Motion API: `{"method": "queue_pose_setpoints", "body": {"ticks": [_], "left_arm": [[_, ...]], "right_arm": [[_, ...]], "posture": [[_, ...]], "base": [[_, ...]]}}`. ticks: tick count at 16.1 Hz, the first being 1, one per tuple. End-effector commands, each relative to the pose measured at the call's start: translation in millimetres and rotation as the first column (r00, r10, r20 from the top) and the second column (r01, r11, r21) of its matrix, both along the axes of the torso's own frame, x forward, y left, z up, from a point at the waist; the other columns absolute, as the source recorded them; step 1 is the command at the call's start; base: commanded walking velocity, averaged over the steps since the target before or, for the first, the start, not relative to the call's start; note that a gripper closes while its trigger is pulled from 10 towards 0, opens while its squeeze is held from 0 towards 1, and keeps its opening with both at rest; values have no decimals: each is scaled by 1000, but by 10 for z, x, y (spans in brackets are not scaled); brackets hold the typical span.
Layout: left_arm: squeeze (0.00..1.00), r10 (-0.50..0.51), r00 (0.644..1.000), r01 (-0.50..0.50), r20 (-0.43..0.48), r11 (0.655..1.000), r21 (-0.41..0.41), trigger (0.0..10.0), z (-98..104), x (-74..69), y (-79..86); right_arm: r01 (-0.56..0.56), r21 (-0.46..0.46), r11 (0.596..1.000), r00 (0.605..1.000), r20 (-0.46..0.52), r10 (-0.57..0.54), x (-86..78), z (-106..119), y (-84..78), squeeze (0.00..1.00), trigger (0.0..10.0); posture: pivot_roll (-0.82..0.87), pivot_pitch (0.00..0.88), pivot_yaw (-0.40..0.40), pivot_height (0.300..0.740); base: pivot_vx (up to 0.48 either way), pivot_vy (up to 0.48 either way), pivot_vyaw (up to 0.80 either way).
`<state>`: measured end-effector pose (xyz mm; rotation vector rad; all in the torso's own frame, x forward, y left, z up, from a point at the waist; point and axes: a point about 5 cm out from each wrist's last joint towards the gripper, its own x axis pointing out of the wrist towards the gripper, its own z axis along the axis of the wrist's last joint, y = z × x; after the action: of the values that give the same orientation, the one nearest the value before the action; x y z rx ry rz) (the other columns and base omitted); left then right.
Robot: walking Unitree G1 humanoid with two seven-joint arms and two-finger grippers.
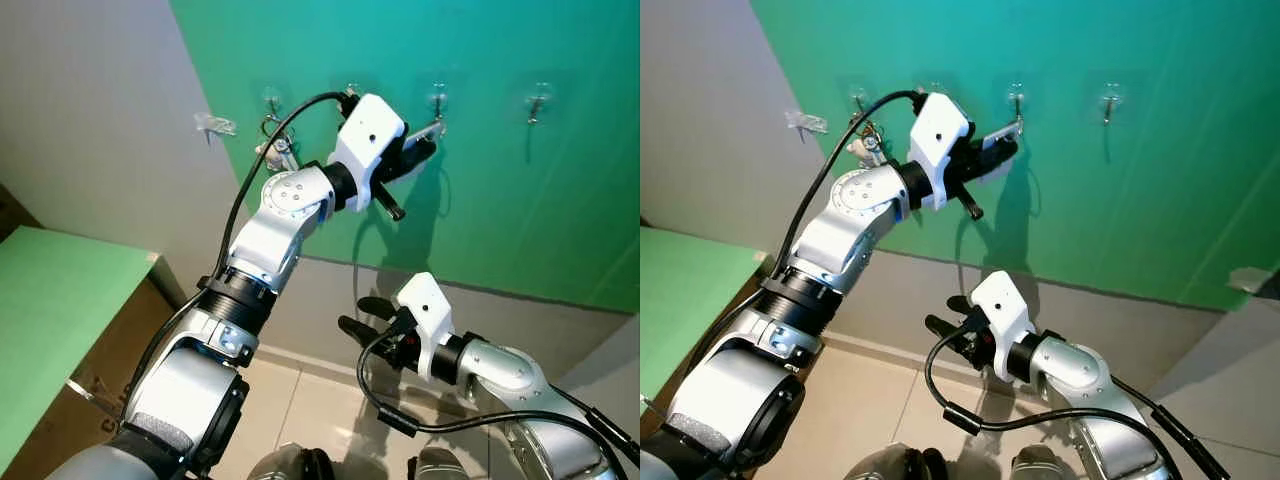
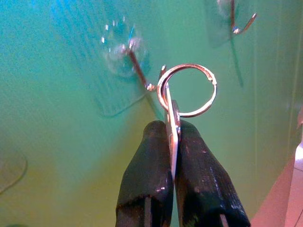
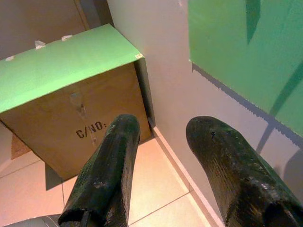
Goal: Hang keys on a hook
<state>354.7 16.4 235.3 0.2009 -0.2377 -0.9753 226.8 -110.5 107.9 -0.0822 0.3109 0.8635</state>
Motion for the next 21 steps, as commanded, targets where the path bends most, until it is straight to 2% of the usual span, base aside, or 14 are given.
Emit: {"method": "queue_pose_setpoints", "body": {"ticks": [1, 3, 6, 9, 13, 14, 16, 17, 18, 19, 21], "left_arm": [[0, 16, 1000, -15, 25, 1000, -15, 0, 56, 6, 73], [0, 18, 1000, -18, -8, 999, -27, 0, -56, -43, 104], [0, 34, 999, -36, -27, 998, -56, 0, -109, -122, 175], [0, 61, 998, -61, 0, 994, -93, 0, -7, -140, 218], [0, 79, 997, -78, 10, 993, -89, 0, 47, -102, 245], [0, 91, 996, -90, 5, 992, -88, 0, 22, -96, 269], [0, 115, 993, -117, -20, 989, -92, 0, -71, -109, 370], [0, 135, 990, -139, -51, 986, -94, 0, -154, -126, 467], [0, 175, 980, -184, -99, 979, -92, 0, -295, -163, 649], [0, 186, 976, -197, -114, 976, -93, 0, -338, -184, 702], [0, 208, 969, -221, -134, 970, -96, 0, -402, -226, 781]], "right_arm": [[-25, 15, 1000, 1000, 3, 25, -31, 37, 47, 0, 10000], [-26, 17, 1000, 1000, -6, 26, -41, 28, 46, 0, 10000], [-31, 16, 999, 999, -15, 31, -38, 5, 29, 0, 10000], [-47, 13, 999, 999, -19, 47, -32, 14, 32, 0, 10000], [-43, 10, 999, 999, -15, 43, -10, 25, 41, 0, 10000], [-17, 10, 1000, 1000, 0, 17, 16, 38, 33, 0, 10000], [125, 22, 992, 991, 51, -126, 157, 85, -32, 0, 10000], [227, 38, 973, 970, 78, -229, 254, 126, -97, 0, 10000], [302, 40, 952, 945, 116, -305, 335, 185, -153, 0, 10000], [324, 50, 945, 940, 95, -328, 349, 179, -172, 0, 10000], [326, 58, 944, 937, 113, -331, 362, 196, -185, 0, 10000]], "posture": [[-313, 45, 175, 720], [-305, 50, 171, 720], [-292, 54, 157, 720], [-283, 56, 144, 720], [-287, 57, 145, 720], [-290, 58, 149, 720], [-295, 61, 156, 720], [-295, 61, 156, 720], [-296, 65, 157, 720], [-291, 65, 153, 720], [-279, 66, 141, 720]], "base": [[0, 0, 0], [0, 0, 0], [0, 0, 0], [0, 0, 0], [0, 0, 0], [0, 0, 0], [0, 0, 0], [0, 0, 0], [0, 0, 0], [0, 0, -763], [0, 0, -688]]}}
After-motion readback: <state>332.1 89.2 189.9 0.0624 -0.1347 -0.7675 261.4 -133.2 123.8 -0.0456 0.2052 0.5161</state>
